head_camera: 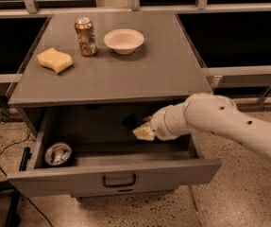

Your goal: Pick rxbar blueberry from top drawer and place on counter

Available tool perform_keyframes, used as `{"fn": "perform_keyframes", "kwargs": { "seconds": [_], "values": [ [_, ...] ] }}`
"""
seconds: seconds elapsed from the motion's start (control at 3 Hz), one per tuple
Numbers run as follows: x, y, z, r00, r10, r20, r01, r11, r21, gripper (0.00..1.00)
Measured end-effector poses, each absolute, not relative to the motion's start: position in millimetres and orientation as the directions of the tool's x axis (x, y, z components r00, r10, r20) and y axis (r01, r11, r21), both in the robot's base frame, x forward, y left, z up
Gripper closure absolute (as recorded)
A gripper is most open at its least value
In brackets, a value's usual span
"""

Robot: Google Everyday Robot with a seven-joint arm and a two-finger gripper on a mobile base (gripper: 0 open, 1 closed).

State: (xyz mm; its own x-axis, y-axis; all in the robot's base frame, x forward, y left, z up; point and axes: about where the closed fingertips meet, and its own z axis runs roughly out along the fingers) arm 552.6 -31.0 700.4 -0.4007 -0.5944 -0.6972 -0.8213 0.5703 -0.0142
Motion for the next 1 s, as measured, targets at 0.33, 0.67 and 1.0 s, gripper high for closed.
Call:
{"fn": "perform_keyframes", "kwargs": {
  "seconds": [0.33,0.67,1.0],
  "values": [
    [537.3,-33.6,699.6,-0.328,-0.681,-0.655,-0.883,0.468,-0.045,1.00],
    [537.0,-33.5,699.5,-0.327,-0.682,-0.654,-0.883,0.467,-0.045,1.00],
    [533.1,-33.5,704.8,-0.299,-0.689,-0.660,-0.891,0.449,-0.066,1.00]
  ]
}}
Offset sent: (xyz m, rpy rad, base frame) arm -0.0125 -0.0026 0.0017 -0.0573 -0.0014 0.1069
